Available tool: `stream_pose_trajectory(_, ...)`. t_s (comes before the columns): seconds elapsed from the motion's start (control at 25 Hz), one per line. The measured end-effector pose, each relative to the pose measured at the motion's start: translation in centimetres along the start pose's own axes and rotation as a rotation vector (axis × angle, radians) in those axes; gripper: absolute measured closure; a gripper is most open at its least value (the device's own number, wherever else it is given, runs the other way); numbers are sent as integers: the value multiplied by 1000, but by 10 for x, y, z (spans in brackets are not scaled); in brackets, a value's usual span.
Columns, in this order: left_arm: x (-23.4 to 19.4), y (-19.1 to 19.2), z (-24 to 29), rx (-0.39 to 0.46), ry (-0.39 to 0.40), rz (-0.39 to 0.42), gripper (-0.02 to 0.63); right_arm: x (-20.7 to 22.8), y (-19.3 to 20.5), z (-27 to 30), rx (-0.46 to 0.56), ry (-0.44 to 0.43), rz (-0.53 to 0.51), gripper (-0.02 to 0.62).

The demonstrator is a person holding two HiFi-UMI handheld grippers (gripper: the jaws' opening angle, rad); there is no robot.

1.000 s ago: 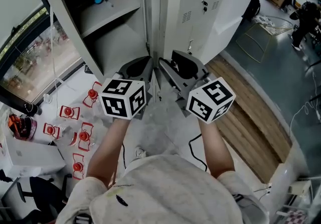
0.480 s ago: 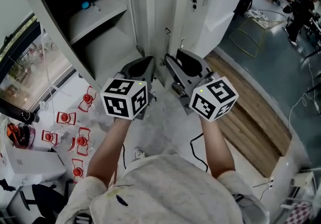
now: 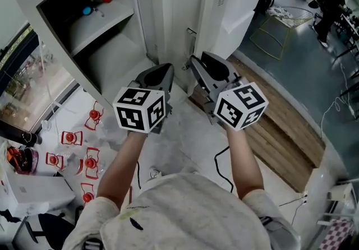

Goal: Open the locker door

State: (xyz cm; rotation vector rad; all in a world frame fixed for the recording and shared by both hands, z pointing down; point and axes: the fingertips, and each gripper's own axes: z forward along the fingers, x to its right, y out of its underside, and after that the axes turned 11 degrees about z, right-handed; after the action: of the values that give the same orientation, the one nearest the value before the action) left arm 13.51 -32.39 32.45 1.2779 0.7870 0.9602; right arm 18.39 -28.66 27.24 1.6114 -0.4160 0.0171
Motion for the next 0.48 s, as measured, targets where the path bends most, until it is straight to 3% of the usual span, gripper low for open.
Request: stream_pose_trajectory(0.48, 13, -5, 21, 4, 71, 10, 600, 33, -10, -1, 29, 86, -16, 512)
